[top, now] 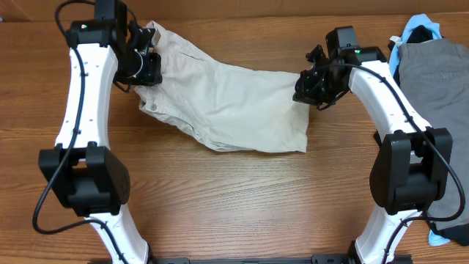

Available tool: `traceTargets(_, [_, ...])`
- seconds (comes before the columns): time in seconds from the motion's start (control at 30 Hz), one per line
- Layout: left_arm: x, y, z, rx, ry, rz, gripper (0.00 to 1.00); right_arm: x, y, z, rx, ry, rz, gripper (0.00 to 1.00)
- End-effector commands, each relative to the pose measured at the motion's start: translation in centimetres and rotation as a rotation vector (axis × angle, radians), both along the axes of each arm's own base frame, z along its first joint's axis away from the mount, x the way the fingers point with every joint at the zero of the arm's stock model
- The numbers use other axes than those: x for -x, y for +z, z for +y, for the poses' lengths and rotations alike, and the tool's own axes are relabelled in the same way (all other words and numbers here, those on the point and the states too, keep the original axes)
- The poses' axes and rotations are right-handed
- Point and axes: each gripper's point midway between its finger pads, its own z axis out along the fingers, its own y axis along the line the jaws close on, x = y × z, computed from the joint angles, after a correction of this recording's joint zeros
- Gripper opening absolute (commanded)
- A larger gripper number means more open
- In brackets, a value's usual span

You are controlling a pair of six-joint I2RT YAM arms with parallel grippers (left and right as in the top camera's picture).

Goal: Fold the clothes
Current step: 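Grasp the shorts' left end with the left gripper and fold it rightward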

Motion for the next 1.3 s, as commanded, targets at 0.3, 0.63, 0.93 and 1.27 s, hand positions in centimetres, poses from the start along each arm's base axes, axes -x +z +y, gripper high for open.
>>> traceTargets(0.3, [0.4,2.8,-3.5,-0.023,-0.104,-0.078,0.04,1.7,-5.4,0.7,-0.075,-0.064,0.046,0.04])
traceTargets(0.63, [2.0,2.8,-10.7,0.007,-0.246,-0.072,0.04,2.0,-8.5,0.6,-0.08,-0.084,0.026,0.04])
traceTargets(0.93, [2.1,2.6,-18.8,0.068,-0.294,-0.124,0.04,2.1,-8.6,0.6,-0.078,-0.085,0.032,0.04])
traceTargets(1.27, [2.3,0.1,-26.6,0.132,-0.301,-0.128,0.04,2.1,-8.6,0.6,-0.078,-0.085,0.032,0.04])
